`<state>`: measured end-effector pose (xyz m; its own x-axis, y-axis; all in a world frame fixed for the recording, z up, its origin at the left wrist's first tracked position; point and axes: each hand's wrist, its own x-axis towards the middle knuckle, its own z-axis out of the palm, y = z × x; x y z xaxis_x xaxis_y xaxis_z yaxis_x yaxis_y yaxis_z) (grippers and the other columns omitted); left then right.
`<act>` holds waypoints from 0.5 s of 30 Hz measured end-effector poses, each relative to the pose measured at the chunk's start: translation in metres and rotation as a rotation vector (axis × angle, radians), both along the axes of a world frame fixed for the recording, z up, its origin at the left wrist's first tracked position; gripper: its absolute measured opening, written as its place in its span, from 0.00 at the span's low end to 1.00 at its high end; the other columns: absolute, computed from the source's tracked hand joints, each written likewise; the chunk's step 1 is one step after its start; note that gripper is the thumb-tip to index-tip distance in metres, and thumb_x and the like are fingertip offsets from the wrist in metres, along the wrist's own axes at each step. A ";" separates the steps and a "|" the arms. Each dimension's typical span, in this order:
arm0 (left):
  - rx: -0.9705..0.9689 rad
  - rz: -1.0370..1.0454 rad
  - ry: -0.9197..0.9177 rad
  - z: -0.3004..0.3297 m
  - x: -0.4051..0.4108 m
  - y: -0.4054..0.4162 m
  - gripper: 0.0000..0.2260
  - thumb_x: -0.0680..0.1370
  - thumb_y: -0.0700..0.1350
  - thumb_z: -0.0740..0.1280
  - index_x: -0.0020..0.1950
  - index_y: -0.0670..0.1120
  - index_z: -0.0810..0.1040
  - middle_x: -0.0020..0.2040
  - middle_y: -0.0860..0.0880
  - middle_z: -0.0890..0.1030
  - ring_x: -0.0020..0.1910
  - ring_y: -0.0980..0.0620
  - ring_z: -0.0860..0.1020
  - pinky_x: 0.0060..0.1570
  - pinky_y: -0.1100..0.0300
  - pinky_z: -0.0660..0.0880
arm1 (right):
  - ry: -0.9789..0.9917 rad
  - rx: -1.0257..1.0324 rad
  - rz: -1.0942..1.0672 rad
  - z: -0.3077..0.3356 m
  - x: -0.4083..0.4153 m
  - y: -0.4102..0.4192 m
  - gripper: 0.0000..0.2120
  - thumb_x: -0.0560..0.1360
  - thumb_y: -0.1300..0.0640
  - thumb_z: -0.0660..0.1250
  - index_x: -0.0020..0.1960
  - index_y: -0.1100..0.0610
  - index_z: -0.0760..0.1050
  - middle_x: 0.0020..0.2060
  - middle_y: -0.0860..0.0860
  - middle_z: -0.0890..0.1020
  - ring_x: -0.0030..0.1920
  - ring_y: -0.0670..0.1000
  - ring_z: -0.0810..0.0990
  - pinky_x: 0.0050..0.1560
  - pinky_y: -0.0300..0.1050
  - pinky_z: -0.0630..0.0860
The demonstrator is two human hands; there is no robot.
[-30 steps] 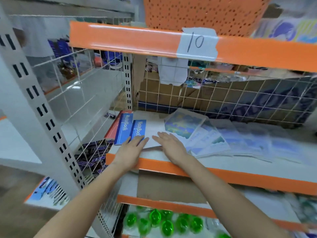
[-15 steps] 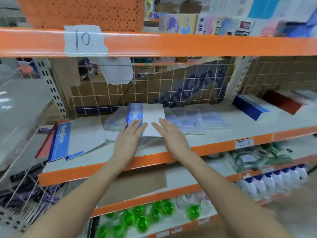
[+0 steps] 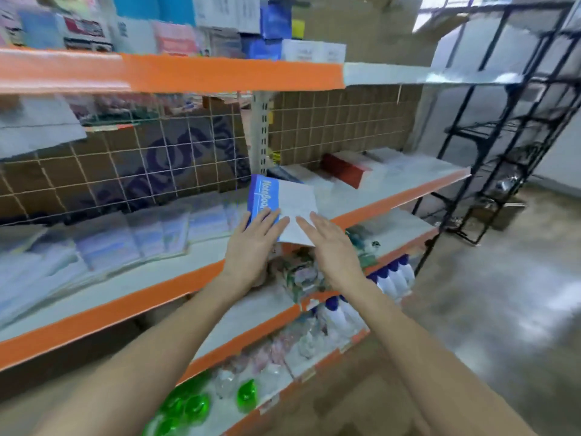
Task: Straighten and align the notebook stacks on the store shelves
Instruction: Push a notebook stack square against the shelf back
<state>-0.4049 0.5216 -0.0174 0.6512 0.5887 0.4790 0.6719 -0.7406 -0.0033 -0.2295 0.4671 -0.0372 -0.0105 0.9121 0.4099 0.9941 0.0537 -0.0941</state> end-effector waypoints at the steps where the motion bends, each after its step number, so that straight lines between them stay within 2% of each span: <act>1: -0.011 -0.010 0.001 -0.002 0.020 0.000 0.24 0.79 0.33 0.56 0.75 0.44 0.61 0.75 0.43 0.59 0.75 0.43 0.58 0.73 0.48 0.50 | -0.007 -0.003 -0.017 0.001 0.020 -0.004 0.34 0.77 0.70 0.53 0.77 0.49 0.49 0.77 0.56 0.53 0.76 0.54 0.52 0.73 0.46 0.45; 2: 0.000 -0.025 -0.018 -0.003 0.037 -0.001 0.24 0.78 0.32 0.58 0.74 0.44 0.62 0.75 0.43 0.61 0.74 0.43 0.59 0.73 0.48 0.51 | -0.015 -0.008 -0.032 0.000 0.036 -0.007 0.34 0.77 0.70 0.53 0.77 0.48 0.49 0.77 0.56 0.52 0.76 0.53 0.53 0.73 0.47 0.45; 4: 0.043 -0.042 -0.047 -0.003 0.066 -0.001 0.25 0.72 0.28 0.63 0.68 0.40 0.71 0.69 0.39 0.71 0.67 0.39 0.70 0.67 0.41 0.62 | -0.023 -0.024 -0.055 -0.004 0.064 -0.005 0.35 0.77 0.70 0.53 0.77 0.48 0.48 0.77 0.55 0.52 0.76 0.53 0.52 0.73 0.47 0.44; 7: 0.025 -0.024 0.009 -0.004 0.098 0.011 0.25 0.71 0.28 0.62 0.67 0.40 0.73 0.67 0.40 0.73 0.65 0.40 0.72 0.66 0.42 0.64 | 0.007 -0.039 -0.071 -0.014 0.096 0.011 0.36 0.76 0.71 0.54 0.78 0.47 0.47 0.77 0.56 0.53 0.76 0.53 0.52 0.74 0.47 0.45; 9: 0.051 -0.039 0.018 -0.010 0.116 0.026 0.24 0.64 0.28 0.66 0.60 0.38 0.79 0.59 0.38 0.79 0.57 0.37 0.79 0.55 0.36 0.71 | 0.035 -0.041 -0.075 -0.022 0.113 0.026 0.36 0.76 0.70 0.54 0.77 0.47 0.48 0.77 0.55 0.53 0.76 0.53 0.53 0.74 0.47 0.46; 10: 0.042 -0.042 0.034 -0.013 0.124 0.034 0.25 0.62 0.27 0.69 0.58 0.37 0.80 0.57 0.38 0.80 0.54 0.37 0.80 0.52 0.35 0.73 | 0.049 -0.041 -0.073 -0.025 0.121 0.034 0.35 0.77 0.70 0.54 0.77 0.47 0.49 0.77 0.55 0.54 0.76 0.53 0.53 0.74 0.46 0.47; 12: 0.020 -0.017 0.057 -0.020 0.142 0.055 0.26 0.60 0.28 0.75 0.57 0.38 0.81 0.56 0.40 0.81 0.54 0.39 0.80 0.53 0.37 0.73 | 0.070 -0.054 -0.056 -0.030 0.137 0.054 0.33 0.78 0.69 0.54 0.77 0.48 0.50 0.76 0.55 0.55 0.75 0.52 0.54 0.73 0.45 0.47; 13: 0.012 -0.003 0.044 -0.023 0.149 0.066 0.26 0.60 0.29 0.76 0.57 0.39 0.81 0.56 0.41 0.81 0.53 0.40 0.81 0.53 0.38 0.73 | 0.077 -0.070 -0.042 -0.032 0.146 0.067 0.32 0.78 0.69 0.53 0.77 0.49 0.50 0.76 0.55 0.55 0.75 0.52 0.54 0.73 0.45 0.47; 15: 0.042 0.015 0.014 -0.033 0.165 0.093 0.23 0.62 0.28 0.71 0.57 0.38 0.81 0.56 0.41 0.81 0.52 0.40 0.81 0.52 0.37 0.74 | 0.071 -0.104 -0.007 -0.034 0.163 0.098 0.31 0.79 0.69 0.52 0.77 0.49 0.50 0.77 0.55 0.54 0.76 0.52 0.53 0.73 0.45 0.47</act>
